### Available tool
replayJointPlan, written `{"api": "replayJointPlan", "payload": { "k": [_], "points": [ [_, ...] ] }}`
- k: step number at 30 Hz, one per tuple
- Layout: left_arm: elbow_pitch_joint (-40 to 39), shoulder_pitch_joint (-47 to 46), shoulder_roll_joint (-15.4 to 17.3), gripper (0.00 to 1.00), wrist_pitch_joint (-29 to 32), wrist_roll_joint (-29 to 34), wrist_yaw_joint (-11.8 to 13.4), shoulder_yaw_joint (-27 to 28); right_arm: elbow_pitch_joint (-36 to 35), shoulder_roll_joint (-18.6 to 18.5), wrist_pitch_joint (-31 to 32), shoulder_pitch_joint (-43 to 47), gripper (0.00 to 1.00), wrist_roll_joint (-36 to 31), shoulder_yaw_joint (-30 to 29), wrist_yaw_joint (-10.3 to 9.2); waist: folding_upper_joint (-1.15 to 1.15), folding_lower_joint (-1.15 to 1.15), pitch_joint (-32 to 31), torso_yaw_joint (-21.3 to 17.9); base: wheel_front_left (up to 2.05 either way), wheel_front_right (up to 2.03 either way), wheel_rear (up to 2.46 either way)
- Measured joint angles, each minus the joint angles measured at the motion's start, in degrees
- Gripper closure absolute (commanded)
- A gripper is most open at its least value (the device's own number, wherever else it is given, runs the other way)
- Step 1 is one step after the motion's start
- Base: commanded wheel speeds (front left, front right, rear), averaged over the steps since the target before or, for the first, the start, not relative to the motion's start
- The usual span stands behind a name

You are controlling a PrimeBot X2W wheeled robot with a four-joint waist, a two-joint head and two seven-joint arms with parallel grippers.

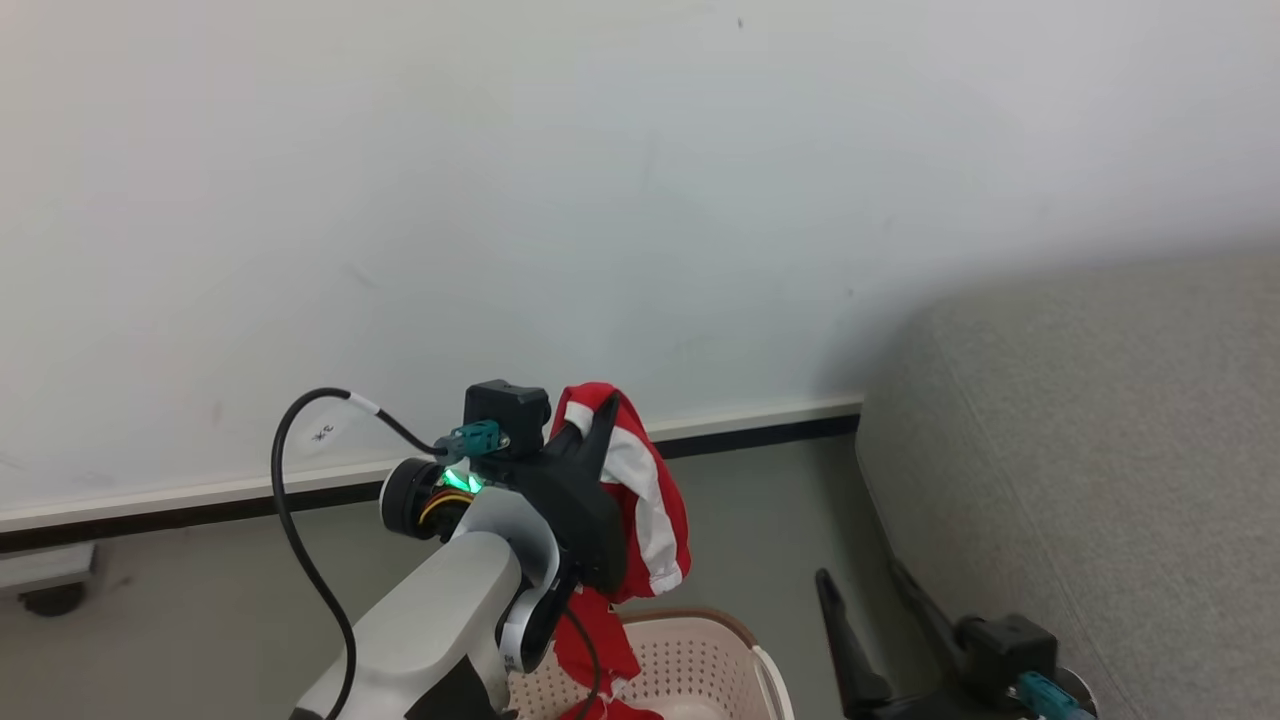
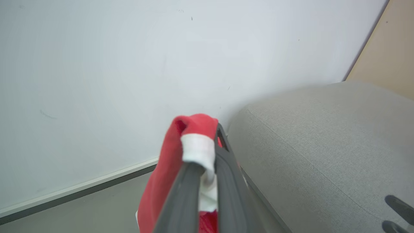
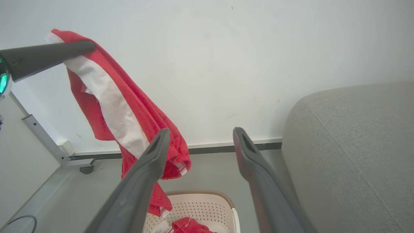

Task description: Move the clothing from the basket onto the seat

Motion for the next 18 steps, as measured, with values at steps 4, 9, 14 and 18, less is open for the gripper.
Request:
{"api": "replayJointPlan", "payload": {
  "k": [4,9,14,18],
  "points": [
    [-1.8,-1.2,0.0,1.0,-0.2,-0.7,1.0,-1.6,0.8,0.0,1.0,-2.0,0.0,-0.1,2.9,0.0,0.0,0.01,-1.6,1.7,0.0,0.0,0.0],
    [-3.5,-2.1,0.0,1.0,-0.8,-2.7,2.0,-2.8,4.1,0.1,2.1,-5.8,0.0,-0.5,5.6,0.0,0.0,0.01,-2.7,3.0,0.0,0.0,0.0],
    [-5.7,-2.8,0.0,1.0,-1.1,-4.1,2.3,-4.9,8.1,0.0,2.3,-8.8,0.0,-0.8,7.3,0.0,0.01,0.01,-3.0,3.7,0.0,0.0,0.0],
    [-7.7,-3.1,0.0,1.0,-0.2,-4.9,2.5,-6.9,11.1,0.0,2.1,-11.0,0.0,-0.7,7.9,0.0,0.01,0.02,-3.0,4.2,0.0,0.0,0.0]
  ]
}}
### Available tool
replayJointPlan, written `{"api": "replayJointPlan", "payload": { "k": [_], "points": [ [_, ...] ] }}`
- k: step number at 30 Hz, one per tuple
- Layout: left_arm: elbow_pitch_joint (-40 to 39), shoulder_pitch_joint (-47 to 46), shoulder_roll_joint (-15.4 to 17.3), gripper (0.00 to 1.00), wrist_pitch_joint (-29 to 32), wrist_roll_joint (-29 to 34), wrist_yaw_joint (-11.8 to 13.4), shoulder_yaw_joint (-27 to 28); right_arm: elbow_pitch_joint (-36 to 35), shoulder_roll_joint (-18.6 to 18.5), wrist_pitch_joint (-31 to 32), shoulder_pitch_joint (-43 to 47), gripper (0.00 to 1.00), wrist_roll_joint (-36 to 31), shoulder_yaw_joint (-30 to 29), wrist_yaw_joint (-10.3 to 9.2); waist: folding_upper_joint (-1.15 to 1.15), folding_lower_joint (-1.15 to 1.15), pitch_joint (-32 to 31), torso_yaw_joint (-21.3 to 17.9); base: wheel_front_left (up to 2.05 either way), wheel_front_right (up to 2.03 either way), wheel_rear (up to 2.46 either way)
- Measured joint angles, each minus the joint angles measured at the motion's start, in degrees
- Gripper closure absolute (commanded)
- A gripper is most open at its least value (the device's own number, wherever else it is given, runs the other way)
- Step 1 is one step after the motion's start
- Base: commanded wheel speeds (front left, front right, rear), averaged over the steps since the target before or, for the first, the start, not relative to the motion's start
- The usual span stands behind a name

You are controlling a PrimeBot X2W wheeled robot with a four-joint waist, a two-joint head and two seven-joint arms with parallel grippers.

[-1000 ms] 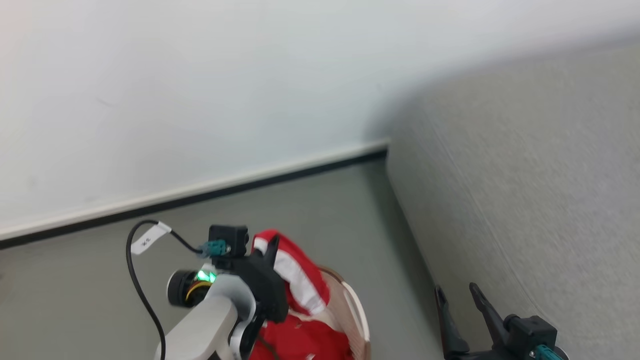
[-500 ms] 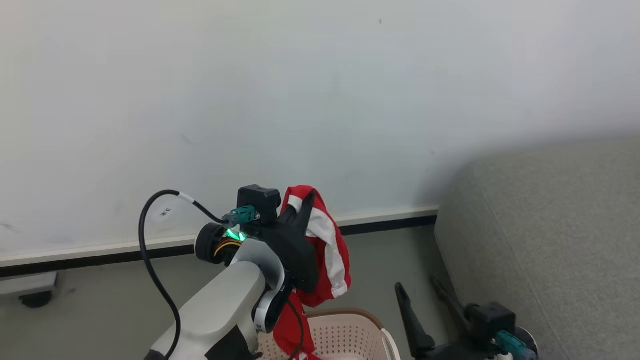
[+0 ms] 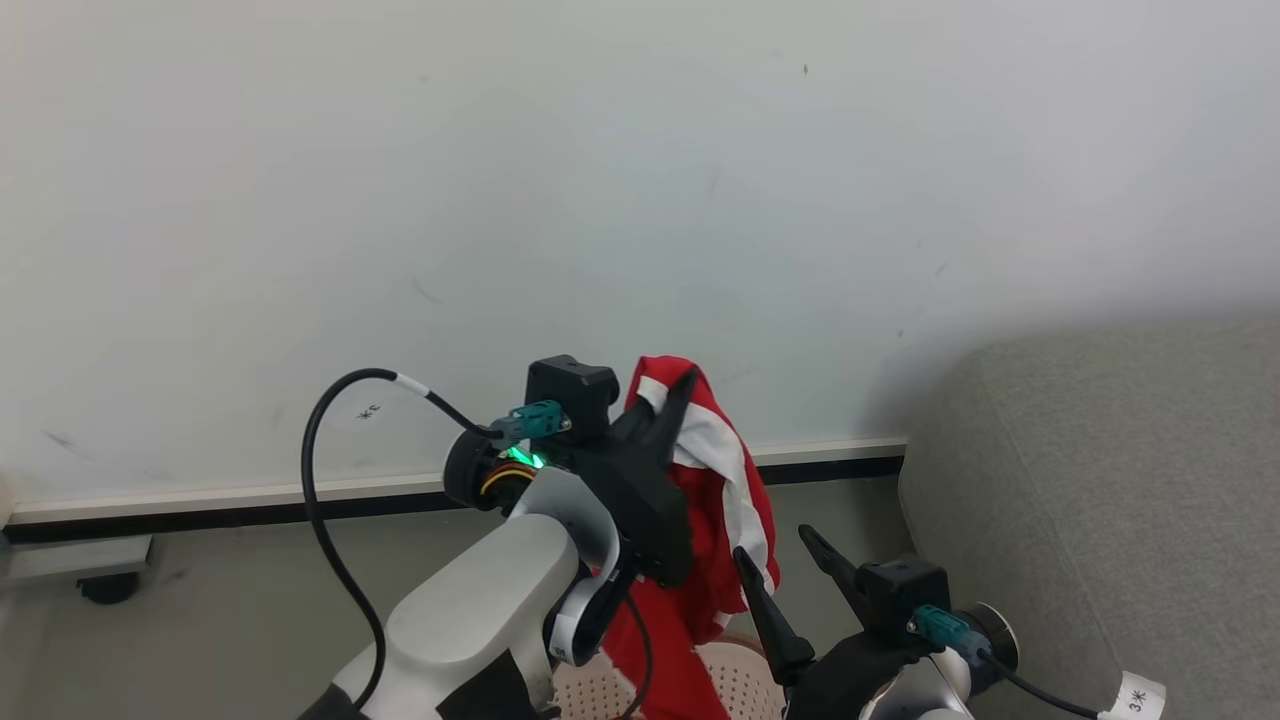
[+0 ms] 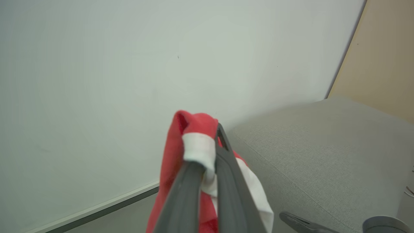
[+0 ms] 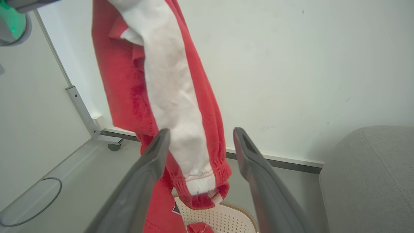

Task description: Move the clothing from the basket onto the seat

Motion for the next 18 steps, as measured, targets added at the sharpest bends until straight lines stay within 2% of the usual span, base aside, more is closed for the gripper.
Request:
{"api": "replayJointPlan", "payload": {
  "k": [18],
  "points": [
    [-12.9,-1.4,0.0,1.0,6.0,-4.5,1.6,-7.3,7.3,0.0,-1.6,-4.1,0.0,-0.4,-1.1,0.0,0.0,0.0,0.7,1.4,0.0,0.0,0.0]
  ]
}}
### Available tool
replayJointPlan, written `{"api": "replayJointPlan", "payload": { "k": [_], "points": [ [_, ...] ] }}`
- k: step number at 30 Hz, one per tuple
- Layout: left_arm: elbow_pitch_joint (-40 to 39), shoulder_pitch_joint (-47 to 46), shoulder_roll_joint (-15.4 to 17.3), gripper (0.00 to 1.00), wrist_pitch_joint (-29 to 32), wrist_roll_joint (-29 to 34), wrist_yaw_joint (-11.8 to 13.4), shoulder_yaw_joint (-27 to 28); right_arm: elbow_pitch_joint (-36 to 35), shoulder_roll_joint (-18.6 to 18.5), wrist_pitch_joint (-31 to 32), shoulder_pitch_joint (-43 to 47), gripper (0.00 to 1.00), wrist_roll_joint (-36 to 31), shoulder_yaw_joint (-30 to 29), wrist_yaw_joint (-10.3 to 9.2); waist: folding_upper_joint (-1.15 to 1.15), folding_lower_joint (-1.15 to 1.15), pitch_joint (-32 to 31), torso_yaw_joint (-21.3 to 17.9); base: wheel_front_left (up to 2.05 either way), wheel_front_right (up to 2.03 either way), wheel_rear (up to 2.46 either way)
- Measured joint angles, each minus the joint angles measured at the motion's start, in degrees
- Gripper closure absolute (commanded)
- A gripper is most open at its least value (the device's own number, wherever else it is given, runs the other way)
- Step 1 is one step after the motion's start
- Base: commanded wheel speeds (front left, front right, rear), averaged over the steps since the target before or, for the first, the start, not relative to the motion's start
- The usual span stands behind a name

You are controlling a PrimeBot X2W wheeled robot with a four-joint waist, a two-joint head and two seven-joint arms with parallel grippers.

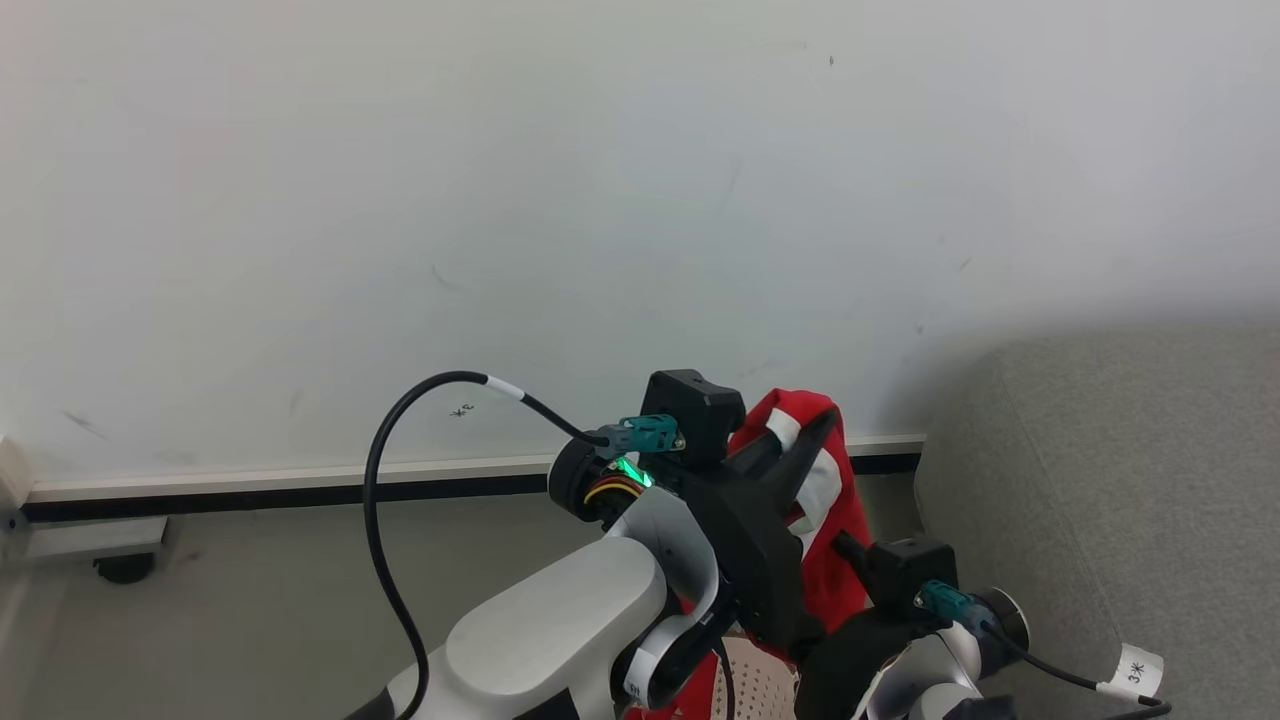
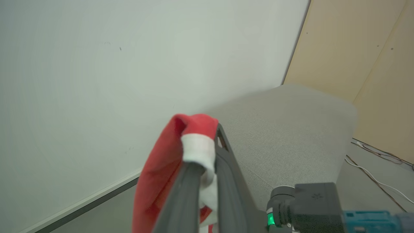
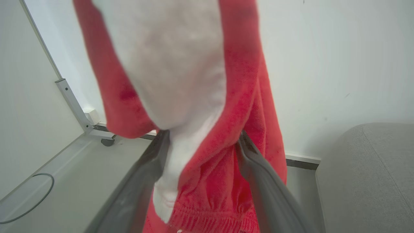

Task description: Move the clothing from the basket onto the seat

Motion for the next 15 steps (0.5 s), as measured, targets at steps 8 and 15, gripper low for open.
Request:
{"api": "replayJointPlan", "payload": {
  "k": [8,15],
  "points": [
    [-5.3,-0.1,0.0,1.0,2.5,-1.1,1.7,-1.0,1.5,0.0,-0.3,-0.5,0.0,0.1,-1.4,0.0,0.0,0.0,0.0,0.3,0.0,0.0,0.0],
    [-9.4,0.5,0.4,1.0,3.7,-2.4,2.2,-0.9,2.4,0.0,-0.7,-1.3,1.0,1.3,-2.1,0.0,0.0,0.0,0.3,0.3,0.0,0.0,0.0]
  ]
}}
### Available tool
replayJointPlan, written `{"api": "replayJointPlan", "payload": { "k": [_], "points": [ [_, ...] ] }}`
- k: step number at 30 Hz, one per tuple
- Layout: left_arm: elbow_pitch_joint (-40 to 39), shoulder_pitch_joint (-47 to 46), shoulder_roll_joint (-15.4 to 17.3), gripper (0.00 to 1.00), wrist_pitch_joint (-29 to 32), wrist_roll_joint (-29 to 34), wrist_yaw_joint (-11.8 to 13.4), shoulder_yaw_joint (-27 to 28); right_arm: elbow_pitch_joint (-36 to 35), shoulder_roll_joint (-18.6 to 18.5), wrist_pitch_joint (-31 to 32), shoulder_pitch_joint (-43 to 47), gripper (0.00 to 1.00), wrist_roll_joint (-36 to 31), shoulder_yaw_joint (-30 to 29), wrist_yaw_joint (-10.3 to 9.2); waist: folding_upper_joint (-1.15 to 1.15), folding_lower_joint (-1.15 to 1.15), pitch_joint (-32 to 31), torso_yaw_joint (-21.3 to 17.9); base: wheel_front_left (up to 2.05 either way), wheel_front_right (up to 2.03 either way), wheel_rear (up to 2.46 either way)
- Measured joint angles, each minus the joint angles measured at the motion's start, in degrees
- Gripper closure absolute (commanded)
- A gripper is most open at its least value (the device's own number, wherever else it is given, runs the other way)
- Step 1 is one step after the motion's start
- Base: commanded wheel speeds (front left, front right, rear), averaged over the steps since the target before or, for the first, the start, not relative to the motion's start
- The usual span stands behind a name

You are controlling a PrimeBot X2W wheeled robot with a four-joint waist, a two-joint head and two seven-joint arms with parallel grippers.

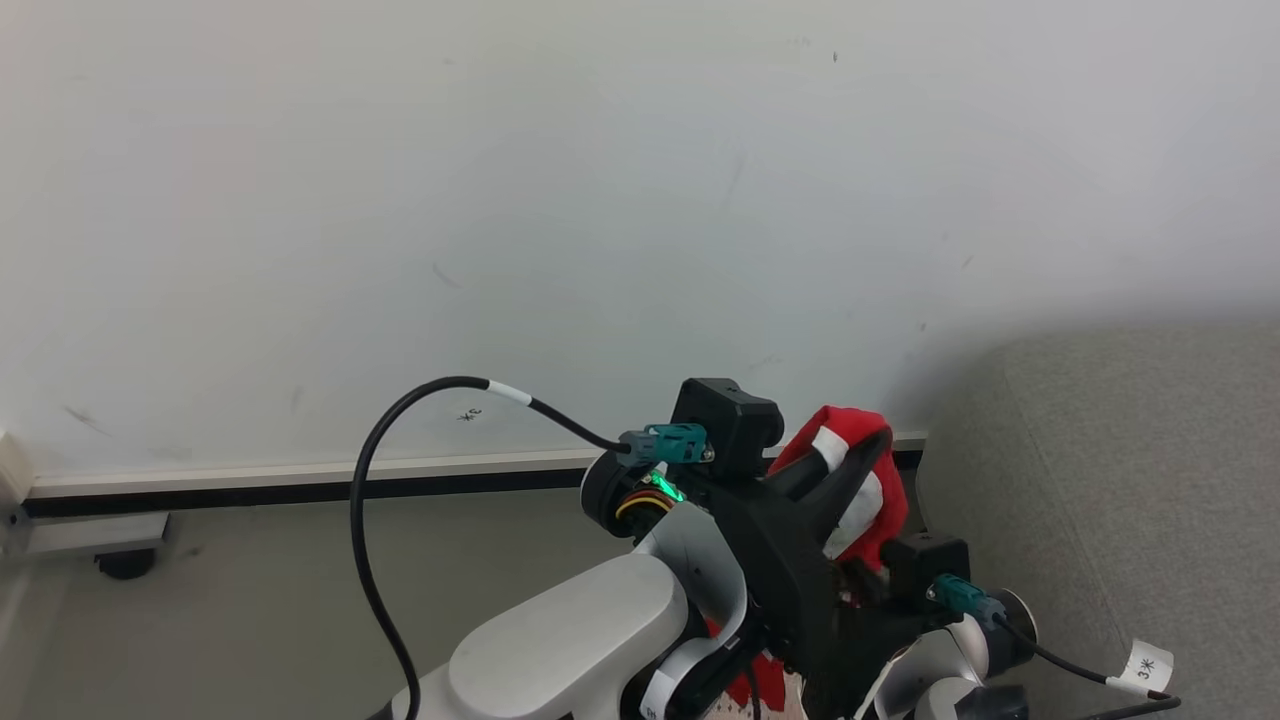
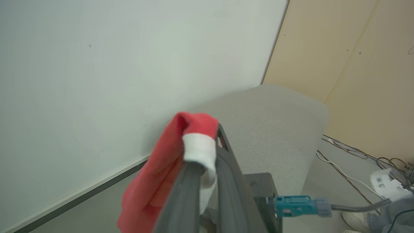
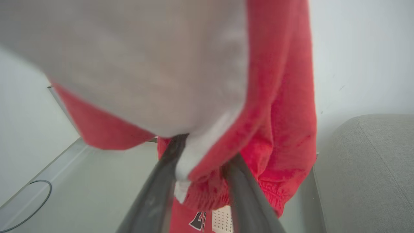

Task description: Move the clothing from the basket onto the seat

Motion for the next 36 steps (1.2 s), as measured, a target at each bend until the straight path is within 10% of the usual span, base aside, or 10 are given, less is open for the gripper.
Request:
{"api": "replayJointPlan", "payload": {
  "k": [5,6,7,21,36],
  "points": [
    [0.6,1.2,1.5,1.0,-0.7,-0.4,0.0,0.2,0.0,0.0,-0.8,-0.1,1.0,0.2,0.2,0.0,0.0,0.0,0.4,-0.1,0.0,0.0,0.0],
    [1.1,1.2,1.7,0.66,-1.4,-0.3,0.0,0.4,0.0,0.0,-1.0,-0.1,1.0,0.2,0.3,0.0,0.0,0.0,0.5,-0.2,0.0,0.0,0.0],
    [1.7,1.2,2.0,0.0,-2.1,0.5,0.0,0.3,0.0,0.0,-1.0,-0.1,1.0,0.2,0.4,0.0,0.0,0.0,0.5,-0.3,0.0,0.0,0.0],
    [10.6,6.5,8.8,0.0,-16.6,7.0,-0.8,1.4,-2.8,0.0,-1.0,1.0,1.0,0.2,-0.3,0.0,0.0,0.0,1.5,-3.7,0.0,0.0,0.0],
    [5.9,27.0,12.4,0.0,-18.5,15.9,-2.9,17.4,-7.8,0.0,0.5,2.2,1.0,-2.5,-3.8,0.0,0.0,0.0,3.2,-9.4,0.0,0.0,0.0]
  ]
}}
